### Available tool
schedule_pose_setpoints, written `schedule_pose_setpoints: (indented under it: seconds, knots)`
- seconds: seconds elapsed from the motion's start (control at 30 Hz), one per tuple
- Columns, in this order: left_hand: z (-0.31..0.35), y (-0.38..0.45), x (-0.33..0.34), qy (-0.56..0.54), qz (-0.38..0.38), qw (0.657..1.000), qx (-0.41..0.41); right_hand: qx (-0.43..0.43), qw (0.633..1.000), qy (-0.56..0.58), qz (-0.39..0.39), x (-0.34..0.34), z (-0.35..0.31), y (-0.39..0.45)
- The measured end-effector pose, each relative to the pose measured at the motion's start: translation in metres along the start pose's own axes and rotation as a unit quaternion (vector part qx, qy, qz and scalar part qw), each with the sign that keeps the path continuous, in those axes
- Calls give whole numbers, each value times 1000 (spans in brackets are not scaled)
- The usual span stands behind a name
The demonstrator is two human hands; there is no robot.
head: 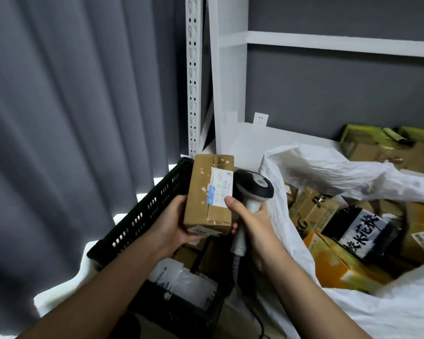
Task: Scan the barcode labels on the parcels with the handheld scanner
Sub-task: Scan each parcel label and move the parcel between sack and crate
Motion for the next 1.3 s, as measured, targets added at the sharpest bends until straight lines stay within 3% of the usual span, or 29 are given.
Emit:
schedule_pose_setpoints:
  seconds: [0.1, 0.23, 0.33, 0.47, 0.6, 0.67, 0.87, 1.03, 1.3]
  knots:
    - [8, -3, -1, 55, -44, 997, 45, -34, 999, -26, -4, -1, -4, -1]
    - [-2, -6, -9, 120, -101, 987, 24, -83, 996, -26, -7, 4, -3, -7]
    - [-15, -7, -10, 138, -136, 981, 14, -78, 996, -18, 41, 3, 2, -10]
    - [-8, -9, -14, 107, -79, 988, 73, -72, 996, -41, 30, 4, 1, -11]
    - [18, -5, -37, 172, 121, 962, 174, -67, 995, -65, 18, -1, -5, -14]
    - [29, -3, -50, 178, 165, 946, 215, -60, 996, -59, -15, -4, -8, -16]
    - [42, 8, -82, 45, 170, 965, 197, -11, 982, -107, -154, -4, -6, -33]
    - [39, 15, -84, -20, 109, 979, 170, 27, 976, -103, -189, -1, -4, -47]
    - [34, 18, -76, -78, 116, 976, 168, 20, 970, -122, -207, 2, -6, -53]
Point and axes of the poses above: each hand's wrist, its own y-axis towards the middle knuckle, its own x-axis out of the palm, z = x × y, the point moved 2 cm from there along y, towards the middle knuckle, and after that the axes turned 5 degrees about -x, right-handed, at the moved point
